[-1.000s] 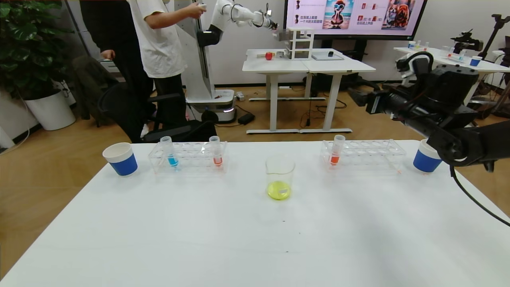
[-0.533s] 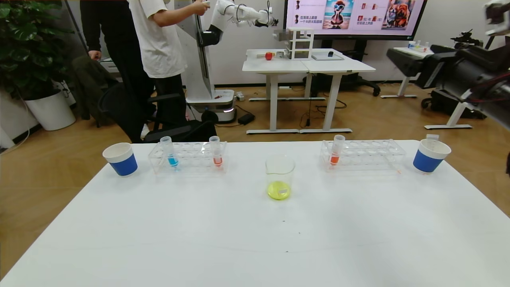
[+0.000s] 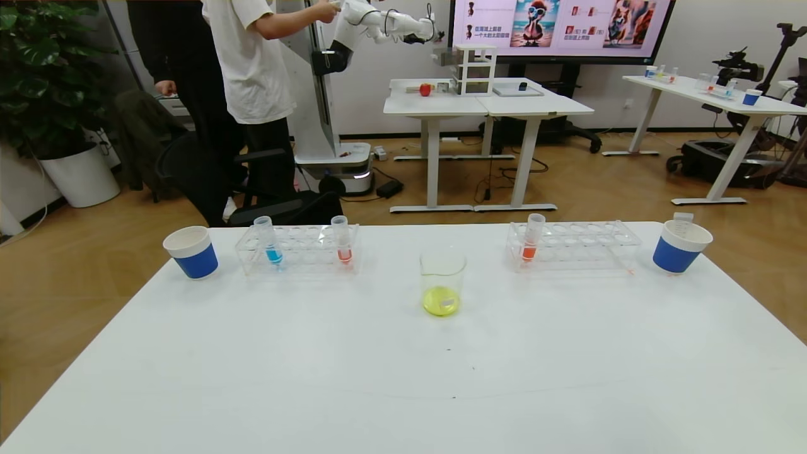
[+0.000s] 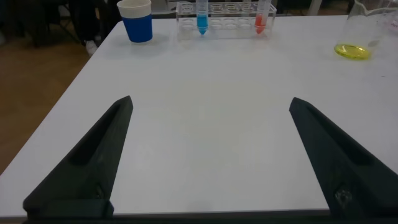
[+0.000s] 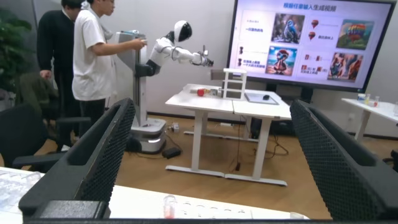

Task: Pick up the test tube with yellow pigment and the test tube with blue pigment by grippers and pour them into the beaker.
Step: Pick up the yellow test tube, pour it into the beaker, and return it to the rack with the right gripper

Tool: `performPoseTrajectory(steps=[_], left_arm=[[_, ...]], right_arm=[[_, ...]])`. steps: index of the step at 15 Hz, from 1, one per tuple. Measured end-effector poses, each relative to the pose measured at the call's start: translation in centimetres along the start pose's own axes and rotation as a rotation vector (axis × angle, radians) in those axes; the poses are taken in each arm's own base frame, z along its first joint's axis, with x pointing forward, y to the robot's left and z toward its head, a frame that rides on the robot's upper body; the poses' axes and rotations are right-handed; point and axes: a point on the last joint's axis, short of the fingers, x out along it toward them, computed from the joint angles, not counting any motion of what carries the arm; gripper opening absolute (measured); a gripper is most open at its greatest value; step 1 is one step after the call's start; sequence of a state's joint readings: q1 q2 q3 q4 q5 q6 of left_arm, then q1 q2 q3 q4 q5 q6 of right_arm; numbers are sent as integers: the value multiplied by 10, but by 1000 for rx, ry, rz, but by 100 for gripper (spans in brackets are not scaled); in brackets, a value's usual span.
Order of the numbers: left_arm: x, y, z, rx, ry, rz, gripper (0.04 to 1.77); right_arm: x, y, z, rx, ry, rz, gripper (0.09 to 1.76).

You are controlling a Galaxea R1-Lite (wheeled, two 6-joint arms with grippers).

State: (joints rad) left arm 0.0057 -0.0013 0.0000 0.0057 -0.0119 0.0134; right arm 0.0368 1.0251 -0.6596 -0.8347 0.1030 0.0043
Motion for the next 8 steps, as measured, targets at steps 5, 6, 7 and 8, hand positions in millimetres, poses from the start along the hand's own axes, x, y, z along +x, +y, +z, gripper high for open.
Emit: performPoseTrajectory(steps=[5, 6, 7, 8], left_arm=[[0, 0, 0, 0, 0, 0, 175], [0, 0, 0, 0, 0, 0, 175], [0, 0, 0, 0, 0, 0, 175], [0, 0, 0, 0, 0, 0, 175]], right_arm=[[-101, 11, 17, -32, -53, 20, 174], [-120, 13, 16, -33, -33, 27, 174], [-139, 15, 15, -37, -14, 42, 174], [-157, 18, 12, -48, 1, 62, 174]])
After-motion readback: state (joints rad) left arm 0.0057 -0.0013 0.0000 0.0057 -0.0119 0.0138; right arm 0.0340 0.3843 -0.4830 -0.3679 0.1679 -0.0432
